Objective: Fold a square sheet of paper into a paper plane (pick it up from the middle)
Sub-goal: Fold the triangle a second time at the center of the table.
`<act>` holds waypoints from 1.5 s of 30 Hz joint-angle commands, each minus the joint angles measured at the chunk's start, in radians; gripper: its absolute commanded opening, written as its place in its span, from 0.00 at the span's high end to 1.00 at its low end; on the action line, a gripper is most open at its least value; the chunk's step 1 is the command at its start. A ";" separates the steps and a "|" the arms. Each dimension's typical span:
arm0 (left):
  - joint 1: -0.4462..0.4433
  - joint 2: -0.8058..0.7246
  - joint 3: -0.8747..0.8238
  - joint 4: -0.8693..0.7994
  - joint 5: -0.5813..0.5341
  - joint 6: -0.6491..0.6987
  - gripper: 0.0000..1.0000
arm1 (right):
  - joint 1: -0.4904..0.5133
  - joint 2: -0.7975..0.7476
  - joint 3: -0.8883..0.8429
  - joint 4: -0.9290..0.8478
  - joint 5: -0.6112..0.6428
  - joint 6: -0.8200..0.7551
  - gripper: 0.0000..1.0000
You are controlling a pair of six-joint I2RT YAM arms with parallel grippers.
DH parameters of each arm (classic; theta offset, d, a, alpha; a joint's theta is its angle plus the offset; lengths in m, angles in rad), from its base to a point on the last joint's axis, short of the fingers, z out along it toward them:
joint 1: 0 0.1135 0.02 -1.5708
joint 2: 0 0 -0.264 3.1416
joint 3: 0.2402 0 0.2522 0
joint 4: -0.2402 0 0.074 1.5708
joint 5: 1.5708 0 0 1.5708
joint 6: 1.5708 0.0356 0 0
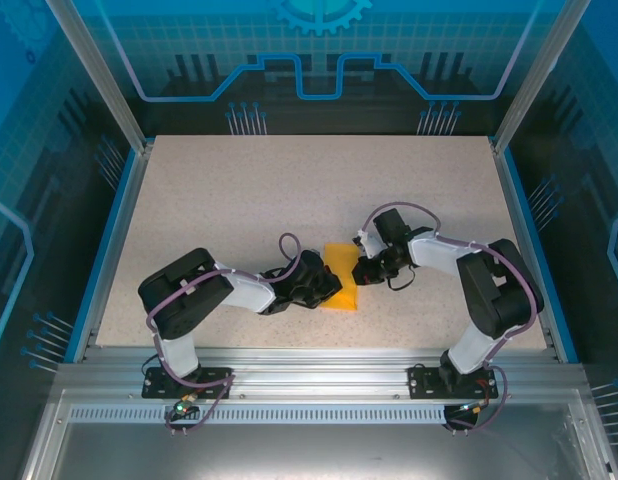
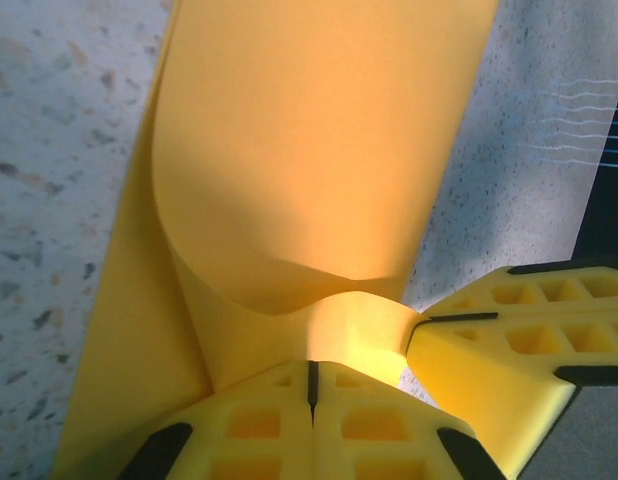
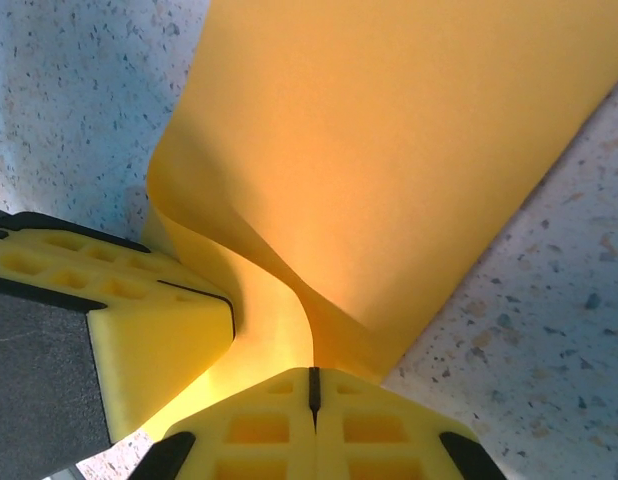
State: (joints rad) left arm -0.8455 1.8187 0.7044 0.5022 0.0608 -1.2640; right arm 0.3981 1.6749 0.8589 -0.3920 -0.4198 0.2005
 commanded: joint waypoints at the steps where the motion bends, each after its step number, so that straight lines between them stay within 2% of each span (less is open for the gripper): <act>1: -0.002 -0.032 0.001 0.019 0.016 0.046 0.93 | -0.024 0.002 0.003 -0.015 -0.001 -0.009 1.00; 8: -0.007 -0.039 -0.009 0.074 0.033 0.055 0.81 | -0.025 0.028 0.006 -0.005 0.038 0.001 0.99; 12: -0.013 -0.041 -0.009 0.081 0.036 0.061 0.79 | -0.024 0.033 0.008 -0.001 0.038 -0.002 0.98; 19: -0.014 -0.005 0.011 0.039 0.030 0.055 0.83 | -0.025 0.051 0.014 -0.001 0.029 -0.006 0.97; 31: -0.013 0.070 -0.016 0.093 0.027 0.011 0.88 | -0.025 0.061 0.015 -0.009 0.033 -0.003 0.95; 34: -0.014 0.063 -0.026 0.093 0.021 0.009 0.89 | -0.026 0.053 0.014 -0.019 0.042 0.003 0.91; 40: -0.015 0.042 -0.033 0.071 0.005 0.012 0.89 | -0.044 -0.135 -0.014 -0.052 0.062 0.078 0.79; 42: -0.015 0.038 -0.032 0.070 0.004 0.012 0.89 | -0.045 -0.199 -0.053 -0.046 0.037 0.108 0.79; 45: -0.015 0.034 -0.029 0.068 0.004 0.015 0.89 | -0.044 -0.264 -0.111 -0.026 -0.055 0.144 0.86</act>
State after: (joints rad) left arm -0.8539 1.8580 0.6975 0.5976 0.0830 -1.2514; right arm 0.3691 1.4498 0.7975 -0.4034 -0.3943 0.2928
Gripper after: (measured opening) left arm 0.110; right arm 0.147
